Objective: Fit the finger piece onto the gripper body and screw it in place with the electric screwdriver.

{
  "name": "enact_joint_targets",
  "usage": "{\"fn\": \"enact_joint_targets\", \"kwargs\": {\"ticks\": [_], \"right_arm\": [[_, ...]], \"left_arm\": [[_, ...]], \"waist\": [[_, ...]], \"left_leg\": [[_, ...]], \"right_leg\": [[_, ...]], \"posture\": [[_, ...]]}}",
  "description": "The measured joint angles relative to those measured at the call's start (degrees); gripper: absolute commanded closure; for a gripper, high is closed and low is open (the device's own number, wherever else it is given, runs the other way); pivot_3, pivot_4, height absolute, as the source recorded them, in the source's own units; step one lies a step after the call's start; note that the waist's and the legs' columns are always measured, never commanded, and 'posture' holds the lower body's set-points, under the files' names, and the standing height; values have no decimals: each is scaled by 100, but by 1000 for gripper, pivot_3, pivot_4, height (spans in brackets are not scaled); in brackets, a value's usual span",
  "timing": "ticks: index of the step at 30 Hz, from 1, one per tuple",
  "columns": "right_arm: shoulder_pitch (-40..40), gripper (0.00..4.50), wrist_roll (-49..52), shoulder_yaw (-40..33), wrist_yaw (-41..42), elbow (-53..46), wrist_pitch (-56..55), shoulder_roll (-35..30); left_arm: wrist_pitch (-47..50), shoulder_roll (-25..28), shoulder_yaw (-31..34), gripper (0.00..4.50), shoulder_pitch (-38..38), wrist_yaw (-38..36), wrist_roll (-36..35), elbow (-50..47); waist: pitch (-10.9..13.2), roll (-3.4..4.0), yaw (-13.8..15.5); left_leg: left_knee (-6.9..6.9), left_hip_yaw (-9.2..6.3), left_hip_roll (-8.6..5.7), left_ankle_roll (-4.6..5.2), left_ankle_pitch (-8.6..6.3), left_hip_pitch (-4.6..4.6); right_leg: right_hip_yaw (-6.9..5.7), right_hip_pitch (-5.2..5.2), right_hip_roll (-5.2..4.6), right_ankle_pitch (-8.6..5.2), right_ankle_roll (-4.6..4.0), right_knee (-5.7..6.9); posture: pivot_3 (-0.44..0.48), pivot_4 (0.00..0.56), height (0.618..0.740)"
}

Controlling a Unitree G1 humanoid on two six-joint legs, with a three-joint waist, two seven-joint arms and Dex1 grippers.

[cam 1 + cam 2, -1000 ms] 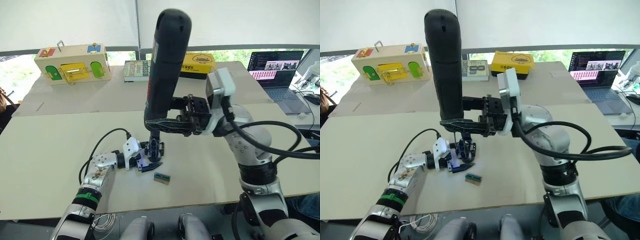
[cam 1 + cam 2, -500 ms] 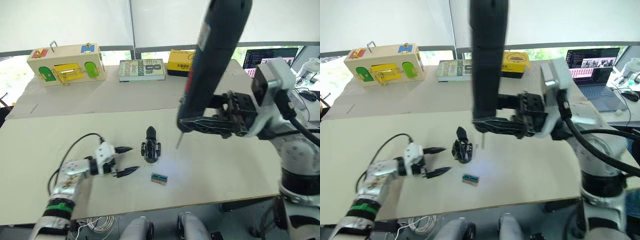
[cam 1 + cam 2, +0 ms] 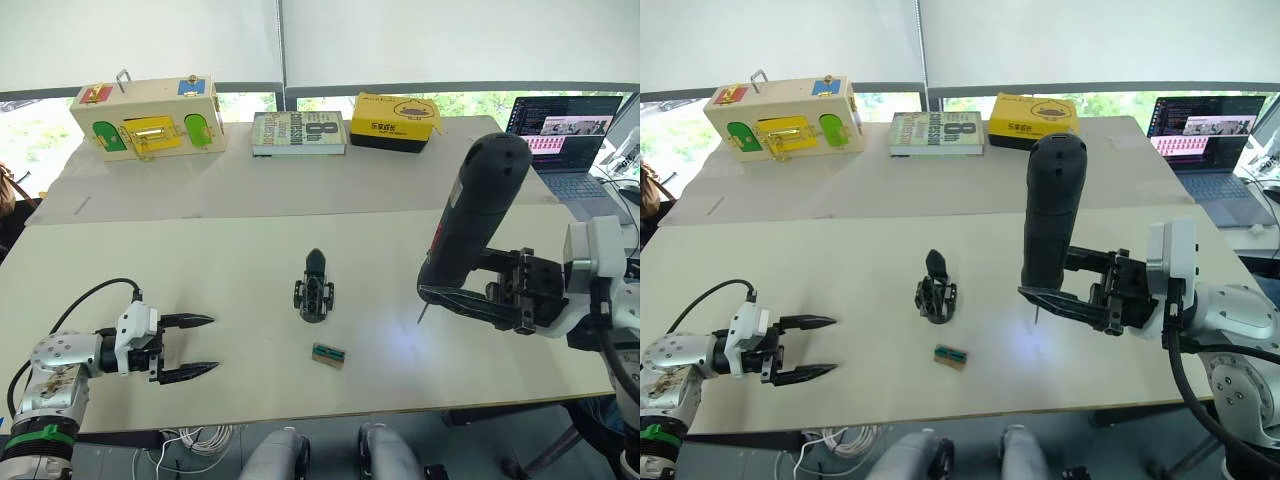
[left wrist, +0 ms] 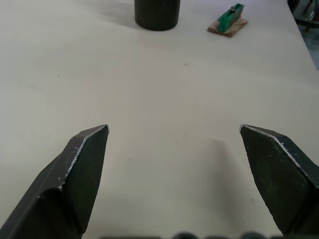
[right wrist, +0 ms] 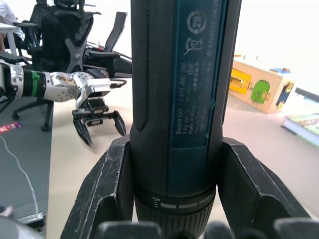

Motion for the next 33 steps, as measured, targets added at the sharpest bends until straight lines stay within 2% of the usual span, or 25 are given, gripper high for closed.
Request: {"fn": "enact_joint_targets", "kwargs": {"ticks": [6,9,19,33], "right_arm": [[-568,2576,54,566,-180,-144,-97,277],[-514,2576,-84,1019,-186,-262,-223,484],[-801,2576,-698,2058,35,70,-713,1026],[-983,2576,-780,2434,58,310,-767,1313]], "left_arm": [[1030,-480,-562,62,121,798,73,-1322],[1094,-798,-864,62,150,1218,322,-1667],[697,-1234,-1618,62,40,1606,915,-1911],[573,-1450,-1809,62,67,1866,1101,-1943]], "waist": [[7,-4,-27],[7,-4,-23],[7,-5,-23],[5,-2,42]], "left_leg": [[-2,0,1,0,5,0],[-1,0,0,3,4,-1],[1,0,-2,-8,11,11],[1,1,-4,-7,11,43]], "right_leg": [[1,-3,5,2,-3,2],[2,-3,8,2,-3,0],[0,3,15,8,-11,6],[-1,16,23,9,-8,6]], "posture": [[0,150,740],[0,150,740],[0,150,740],[0,150,740]]}}
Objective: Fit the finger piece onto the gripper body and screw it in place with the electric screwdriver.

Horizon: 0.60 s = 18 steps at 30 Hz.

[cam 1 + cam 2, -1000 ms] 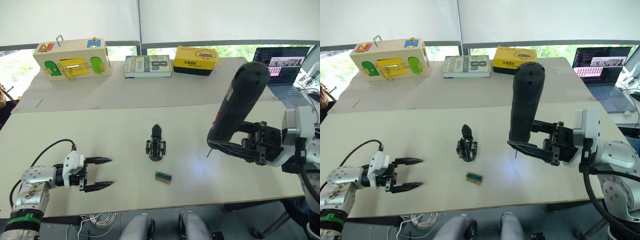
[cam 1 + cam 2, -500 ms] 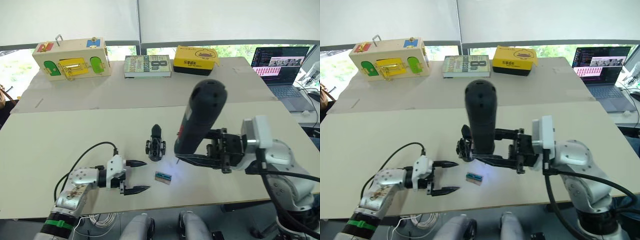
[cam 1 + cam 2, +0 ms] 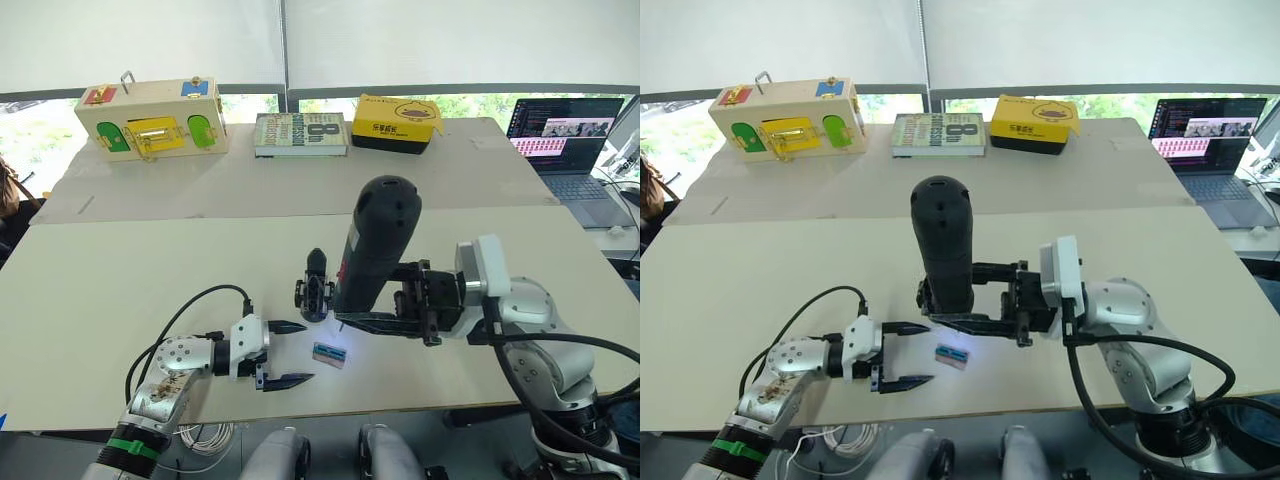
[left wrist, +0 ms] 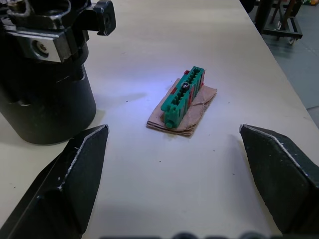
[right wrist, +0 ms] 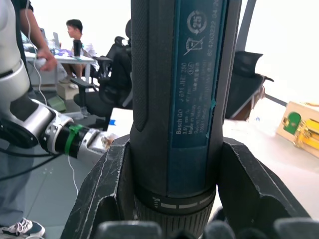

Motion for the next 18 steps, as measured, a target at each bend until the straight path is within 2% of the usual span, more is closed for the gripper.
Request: {"fn": "enact_joint_targets", "kwargs": {"ticks": [18], "right_arm": [[-61,2576,-276,484,4,563,-17,509]], "left_arm": [[170,-123,-276,62,-264,-239,-8,111]], "waist": [[-1,2,17]], "left_leg": [[5,1,-8,6,3,4]], "right_leg": [[1,1,10,5,5,3]], "posture": [[0,150,740]]}}
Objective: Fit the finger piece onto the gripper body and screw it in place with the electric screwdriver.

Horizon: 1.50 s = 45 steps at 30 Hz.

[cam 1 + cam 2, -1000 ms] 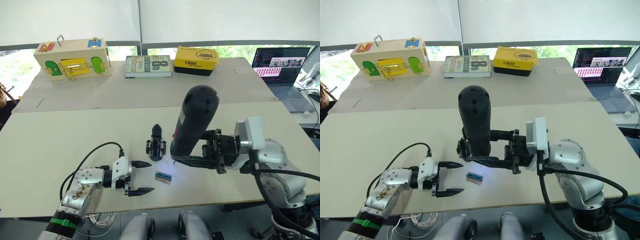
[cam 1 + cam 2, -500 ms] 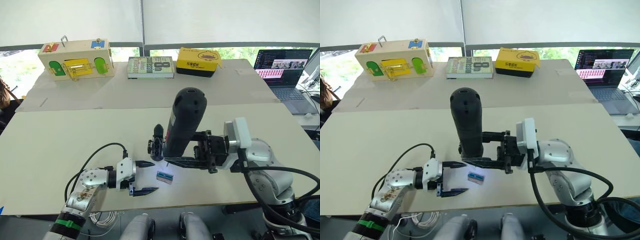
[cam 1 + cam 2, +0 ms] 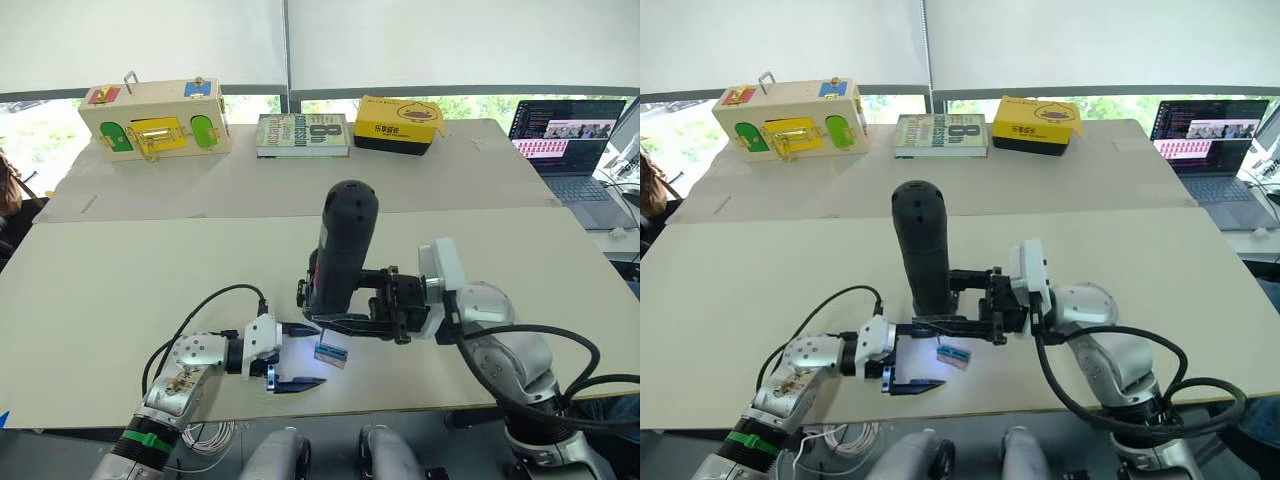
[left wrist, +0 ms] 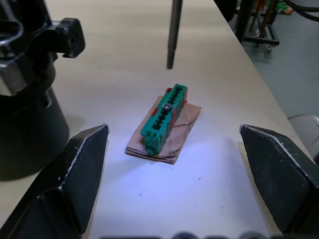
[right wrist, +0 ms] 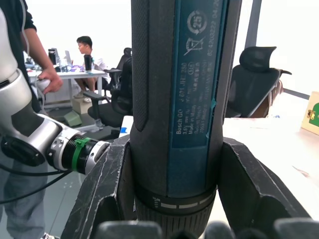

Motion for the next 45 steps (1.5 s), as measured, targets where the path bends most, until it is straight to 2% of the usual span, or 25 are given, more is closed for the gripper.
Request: {"fn": "enact_joint_targets", "kwargs": {"ticks": [25,30,33,45], "right_arm": [[55,2576,-354,75,115,139,-4,-184],[54,2576,-354,76,117,179,-4,-184],[54,2576,-354,79,124,189,-4,-185],[53,2576,-356,131,181,234,-4,-189]], "left_arm": [[-4,-86,-75,62,-37,-7,24,44],[-45,-96,-88,62,-59,-5,32,107],[-91,-99,-105,62,-67,18,48,162],[-140,-99,-116,62,-81,54,62,220]], "waist": [[-1,1,6],[-1,2,9],[-1,2,6],[-1,2,-2]], "left_leg": [[2,0,0,0,1,4],[1,0,0,0,0,24],[0,0,2,-10,-8,56],[0,0,2,-9,-8,73]], "right_leg": [[0,7,0,0,0,1],[0,28,-1,0,0,0],[-1,80,-2,-3,4,-4],[0,83,-2,-9,11,-4]], "posture": [[0,150,740],[0,150,740],[0,150,740],[0,150,740]]}}
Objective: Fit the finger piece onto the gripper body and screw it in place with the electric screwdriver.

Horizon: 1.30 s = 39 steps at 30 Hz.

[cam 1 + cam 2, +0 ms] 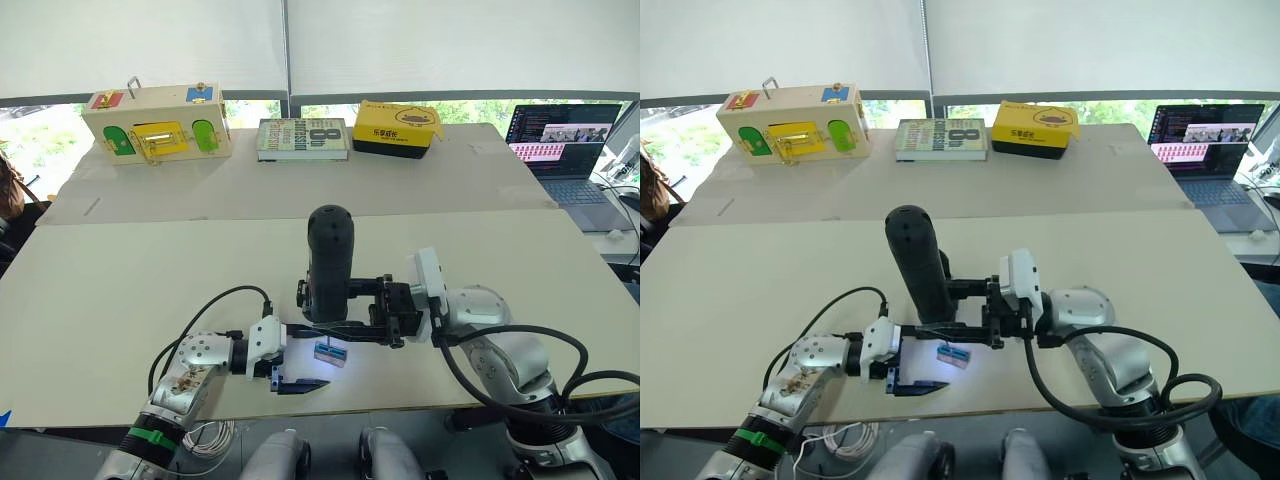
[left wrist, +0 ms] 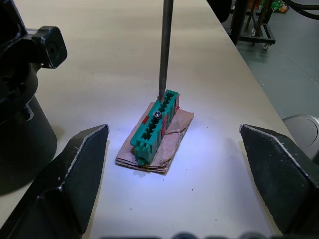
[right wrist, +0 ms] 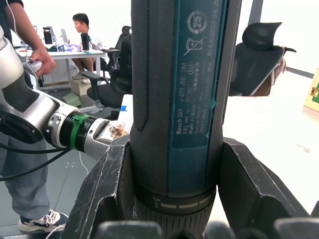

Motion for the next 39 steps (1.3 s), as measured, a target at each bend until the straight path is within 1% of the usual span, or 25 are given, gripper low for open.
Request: {"fn": "enact_joint_targets", "kwargs": {"ticks": [27,29,31,39], "right_arm": [[-89,2576,-116,22,35,225,-1,26],[-90,2576,-117,22,43,239,-1,27],[-93,2576,-120,22,46,262,-1,28],[-96,2576,-169,39,53,271,-1,60]], "left_arm": [[-4,0,-13,62,8,76,2,36],[-5,0,-13,62,7,76,1,37],[-5,0,-13,62,6,76,1,39],[-5,0,-13,62,13,88,1,37]], "waist": [[-1,1,4],[-1,1,3],[-1,1,4],[-1,2,4]], "left_leg": [[0,0,0,-2,-1,2],[0,0,0,-2,-1,1],[0,0,0,-2,-1,1],[0,0,1,-8,-5,2]], "right_leg": [[0,1,-4,-1,2,-1],[0,1,-6,-6,10,-1],[0,1,-8,-23,36,0],[1,1,-16,-25,40,-1]], "posture": [[0,150,740],[0,150,740],[0,150,740],[0,150,740]]}}
